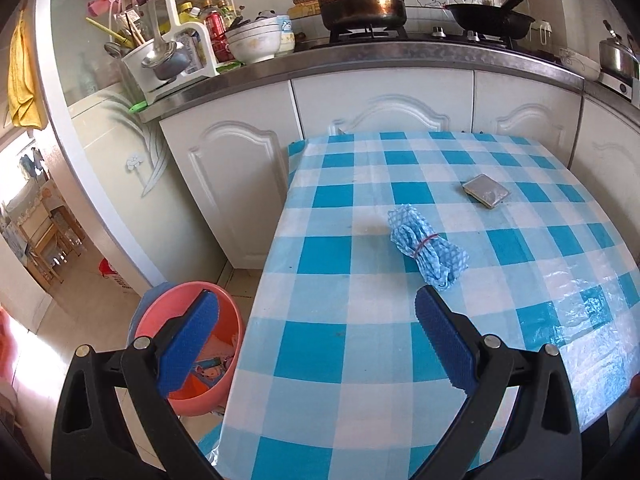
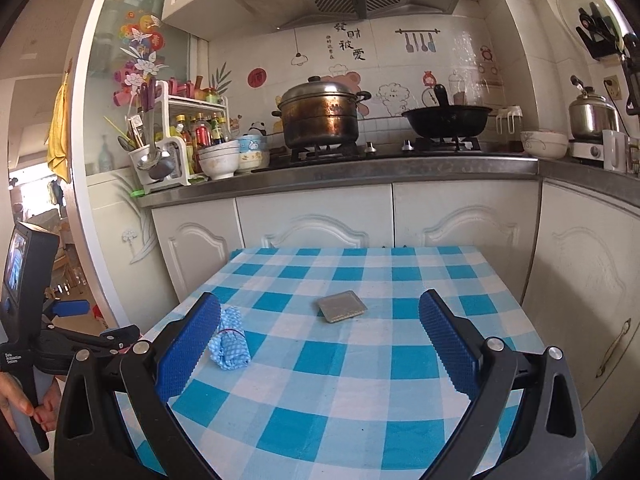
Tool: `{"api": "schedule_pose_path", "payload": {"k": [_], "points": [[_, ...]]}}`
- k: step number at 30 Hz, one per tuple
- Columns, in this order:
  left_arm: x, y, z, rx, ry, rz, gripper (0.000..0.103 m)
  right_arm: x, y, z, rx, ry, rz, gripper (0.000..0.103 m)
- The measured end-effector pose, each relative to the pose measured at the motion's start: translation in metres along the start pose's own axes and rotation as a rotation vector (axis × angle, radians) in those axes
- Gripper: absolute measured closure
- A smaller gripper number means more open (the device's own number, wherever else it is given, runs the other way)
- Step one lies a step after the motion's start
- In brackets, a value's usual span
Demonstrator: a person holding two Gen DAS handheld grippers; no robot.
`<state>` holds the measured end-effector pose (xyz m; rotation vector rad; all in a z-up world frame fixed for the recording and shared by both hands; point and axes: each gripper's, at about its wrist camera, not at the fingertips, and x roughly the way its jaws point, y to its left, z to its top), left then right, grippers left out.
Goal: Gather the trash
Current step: 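Move both open tools back over the table, then grasp the blue cloth bundle with the left tool while the right tool grasps the foil packet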
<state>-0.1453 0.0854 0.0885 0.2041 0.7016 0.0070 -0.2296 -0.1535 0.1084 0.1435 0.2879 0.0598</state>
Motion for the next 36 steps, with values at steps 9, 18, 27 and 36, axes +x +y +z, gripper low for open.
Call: {"api": "schedule_pose_path", "payload": {"k": [9,18,27,36], "points": [[0.026,-0.023,0.011,-0.080,0.099,-0.166,0.004,0.053,-0.038,0.001,0.033,0.138,0.032,0.005],[0.062,-0.054,0.013,-0.087,0.146,-0.245,0.004,0.133,-0.046,0.007,-0.031,0.266,0.067,0.005],[0.090,-0.073,0.022,-0.097,0.167,-0.244,0.004,0.218,-0.055,0.001,-0.040,0.439,0.127,0.005],[0.108,-0.077,0.027,-0.111,0.169,-0.247,0.004,0.267,-0.037,-0.011,-0.154,0.556,0.087,0.005]]}}
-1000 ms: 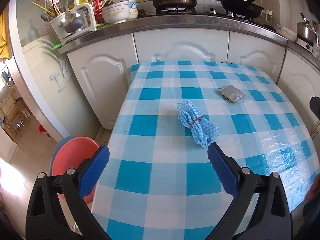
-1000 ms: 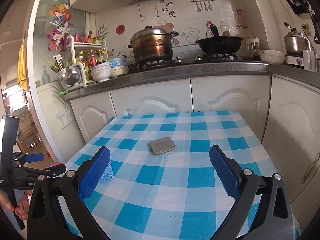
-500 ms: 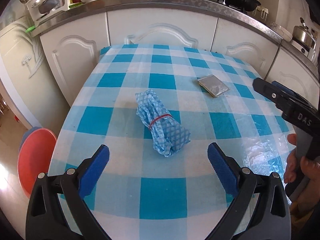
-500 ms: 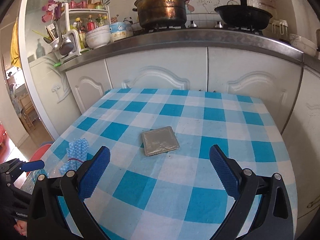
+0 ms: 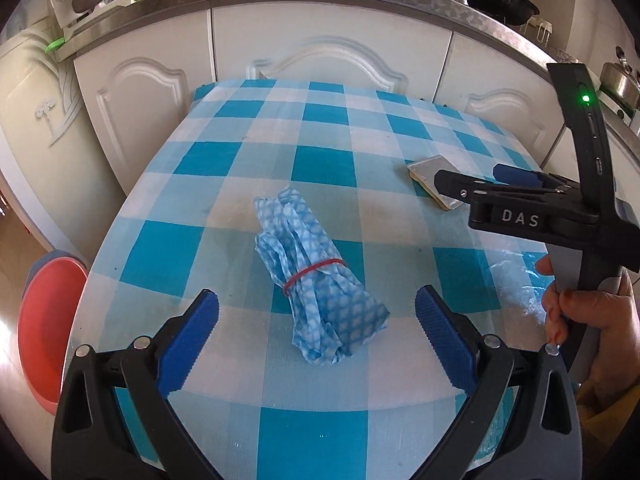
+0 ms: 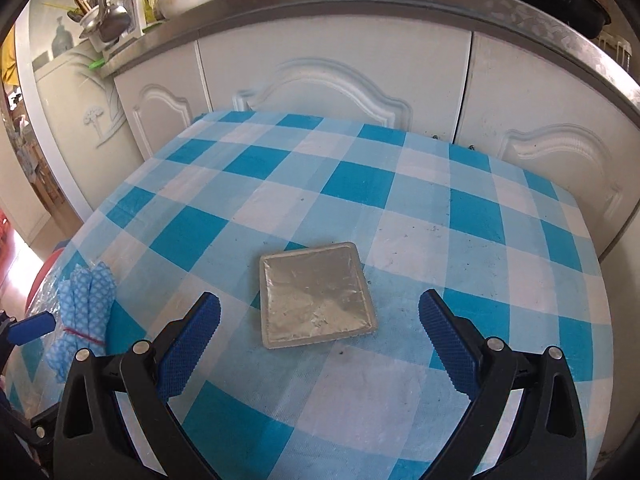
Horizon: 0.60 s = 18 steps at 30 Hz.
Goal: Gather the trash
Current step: 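Grasp the blue cloth bundle with the left tool while the right tool grasps the foil packet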
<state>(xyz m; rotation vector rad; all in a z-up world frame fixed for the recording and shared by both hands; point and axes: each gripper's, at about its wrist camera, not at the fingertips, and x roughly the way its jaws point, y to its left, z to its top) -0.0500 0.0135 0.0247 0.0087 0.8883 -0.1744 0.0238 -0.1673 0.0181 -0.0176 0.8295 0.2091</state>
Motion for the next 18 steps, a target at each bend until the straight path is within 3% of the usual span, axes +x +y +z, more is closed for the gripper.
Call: {"api": "schedule_pose_path", "payload": {"k": [12,14,16,18], "points": [[0.011,0.009,0.003,-0.034,-0.010,-0.020,0.006,0.023,0.012,0.009,-0.064,0.051,-0.065,0.005],[0.012,0.011,0.003,-0.039,-0.010,-0.028,0.011,0.025,0.013,0.009,-0.072,0.059,-0.066,0.007],[0.015,0.014,0.003,-0.050,0.001,-0.036,0.023,0.026,0.014,0.009,-0.081,0.064,-0.071,0.007],[0.016,0.016,0.003,-0.056,0.004,-0.043,0.026,0.027,0.016,0.009,-0.091,0.071,-0.078,0.012]]}}
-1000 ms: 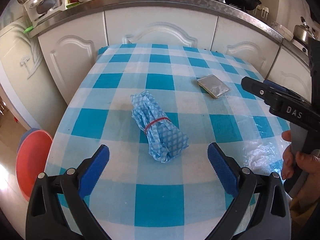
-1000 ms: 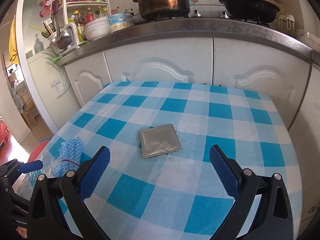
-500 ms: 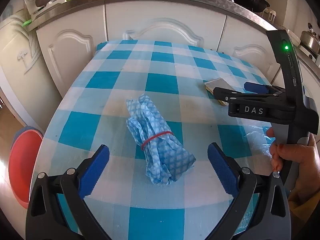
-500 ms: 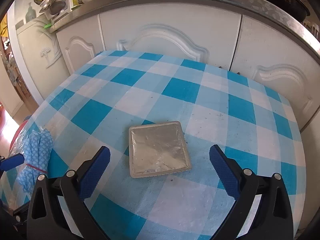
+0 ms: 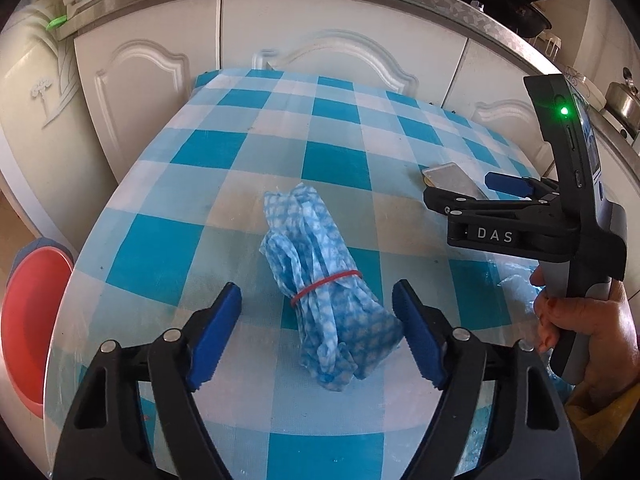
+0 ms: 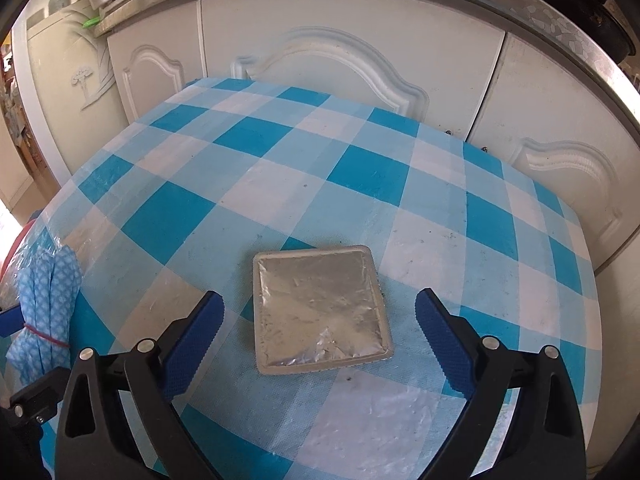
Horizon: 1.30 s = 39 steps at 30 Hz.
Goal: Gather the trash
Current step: 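Grasp the blue cloth bundle with the left tool while the right tool grasps the foil packet, then lift the cloth bundle and foil packet and carry both over the red bucket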
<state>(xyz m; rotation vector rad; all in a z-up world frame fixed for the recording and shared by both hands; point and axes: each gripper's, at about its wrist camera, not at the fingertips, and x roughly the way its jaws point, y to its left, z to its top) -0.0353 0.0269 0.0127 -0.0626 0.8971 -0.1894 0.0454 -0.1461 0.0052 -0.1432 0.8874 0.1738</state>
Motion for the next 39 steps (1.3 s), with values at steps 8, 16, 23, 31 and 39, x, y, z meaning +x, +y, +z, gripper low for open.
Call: {"api": "schedule_pose_path", "payload": {"k": [8,16,23,31,39], "points": [[-0.001,0.008,0.001,-0.028,-0.006,-0.017,0.049,-0.003,-0.001,-0.003,0.034,-0.008,0.064,0.039],[-0.004,0.017,0.000,-0.055,0.000,-0.050,0.065,-0.008,0.000,-0.009,0.055,-0.010,0.051,0.039],[-0.011,0.024,-0.004,-0.061,-0.011,-0.073,0.066,-0.020,0.001,-0.021,0.091,-0.029,0.034,0.039],[-0.020,0.037,-0.009,-0.069,-0.025,-0.067,0.066,-0.040,0.008,-0.041,0.168,-0.053,0.051,0.039],[-0.030,0.050,-0.013,-0.077,-0.038,-0.058,0.067,-0.063,0.015,-0.055,0.245,-0.085,0.090,0.039]]}}
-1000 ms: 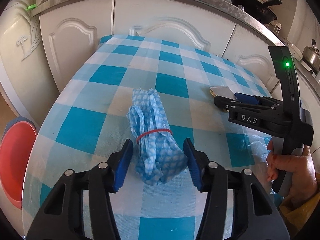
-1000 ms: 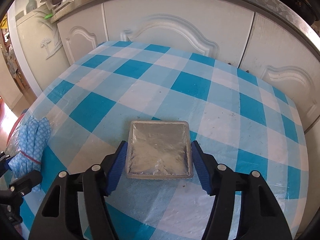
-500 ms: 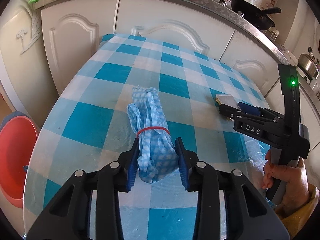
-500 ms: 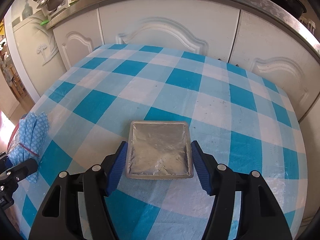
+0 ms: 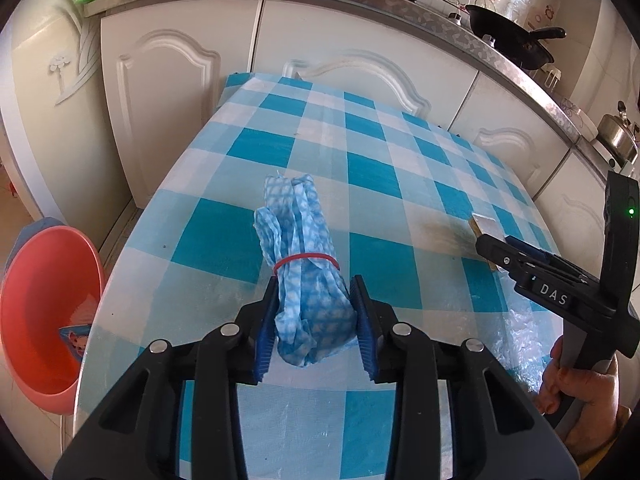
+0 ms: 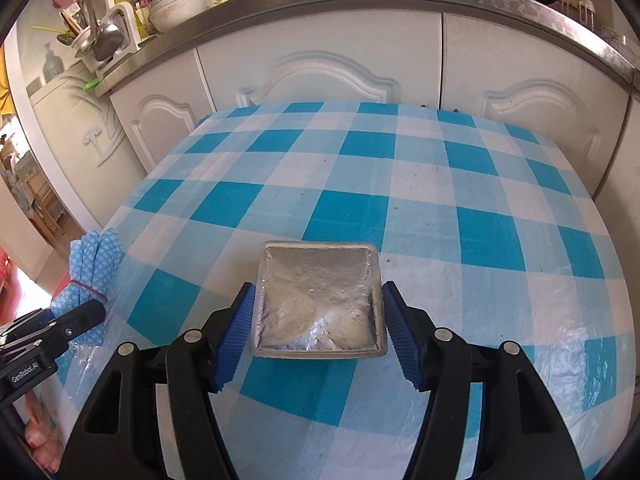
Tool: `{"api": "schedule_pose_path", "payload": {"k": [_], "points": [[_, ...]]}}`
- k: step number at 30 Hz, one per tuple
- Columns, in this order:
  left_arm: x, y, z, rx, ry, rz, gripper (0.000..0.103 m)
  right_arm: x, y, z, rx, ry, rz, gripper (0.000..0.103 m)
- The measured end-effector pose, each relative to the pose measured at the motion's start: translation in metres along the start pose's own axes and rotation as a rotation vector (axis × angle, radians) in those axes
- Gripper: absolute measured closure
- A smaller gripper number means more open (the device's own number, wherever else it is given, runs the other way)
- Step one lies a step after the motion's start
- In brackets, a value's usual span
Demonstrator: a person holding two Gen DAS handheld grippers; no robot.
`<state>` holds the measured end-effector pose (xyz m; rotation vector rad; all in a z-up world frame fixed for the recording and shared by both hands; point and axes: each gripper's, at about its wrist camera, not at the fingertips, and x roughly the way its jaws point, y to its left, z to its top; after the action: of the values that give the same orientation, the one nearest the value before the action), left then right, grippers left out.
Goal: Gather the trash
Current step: 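Lift the cloth bundle and foil packet and carry both over the red bucket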
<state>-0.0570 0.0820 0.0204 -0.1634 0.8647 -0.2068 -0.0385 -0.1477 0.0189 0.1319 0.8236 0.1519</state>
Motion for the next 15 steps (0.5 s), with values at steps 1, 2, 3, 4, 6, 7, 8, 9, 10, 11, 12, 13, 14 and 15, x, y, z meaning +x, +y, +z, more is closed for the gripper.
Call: {"api": "schedule_pose_path", "payload": {"k": [1,2,3,4,6,7,8,9,10,11,12,13,14,15], "points": [[-0.002,0.001,0.000,0.001,-0.003,0.002,0.067,-0.003,0.001,-0.001,0.008,-0.004,0.005,0.039],[-0.004,0.003,0.000,0.002,-0.006,0.005,0.067,-0.006,0.002,-0.002,0.015,-0.009,0.011,0.039],[-0.005,0.004,0.000,0.004,-0.009,0.008,0.067,-0.009,0.004,-0.003,0.020,-0.015,0.017,0.039],[-0.007,0.006,-0.001,0.005,-0.012,0.011,0.067,-0.012,0.005,-0.005,0.023,-0.020,0.021,0.039],[-0.011,0.008,-0.001,0.008,-0.015,0.020,0.067,-0.018,0.009,-0.008,0.031,-0.029,0.029,0.039],[-0.013,0.010,-0.002,0.010,-0.018,0.024,0.067,-0.020,0.011,-0.010,0.034,-0.032,0.032,0.039],[-0.015,0.012,-0.002,0.010,-0.022,0.027,0.067,-0.023,0.013,-0.012,0.037,-0.034,0.034,0.039],[-0.017,0.013,-0.003,0.010,-0.024,0.030,0.067,-0.026,0.014,-0.014,0.039,-0.036,0.036,0.039],[-0.019,0.015,-0.003,0.010,-0.027,0.034,0.067,-0.027,0.016,-0.016,0.041,-0.037,0.037,0.039],[-0.020,0.016,-0.003,0.012,-0.031,0.038,0.067,-0.029,0.018,-0.018,0.042,-0.038,0.041,0.039],[-0.023,0.018,-0.004,0.014,-0.035,0.043,0.067,-0.031,0.020,-0.020,0.043,-0.038,0.042,0.039],[-0.025,0.020,-0.005,0.015,-0.039,0.048,0.067,-0.033,0.021,-0.022,0.042,-0.038,0.042,0.039],[-0.027,0.022,-0.005,0.016,-0.043,0.053,0.067,-0.034,0.023,-0.024,0.040,-0.038,0.042,0.039],[-0.029,0.023,-0.006,0.015,-0.045,0.057,0.067,-0.035,0.025,-0.025,0.039,-0.037,0.043,0.039]]}}
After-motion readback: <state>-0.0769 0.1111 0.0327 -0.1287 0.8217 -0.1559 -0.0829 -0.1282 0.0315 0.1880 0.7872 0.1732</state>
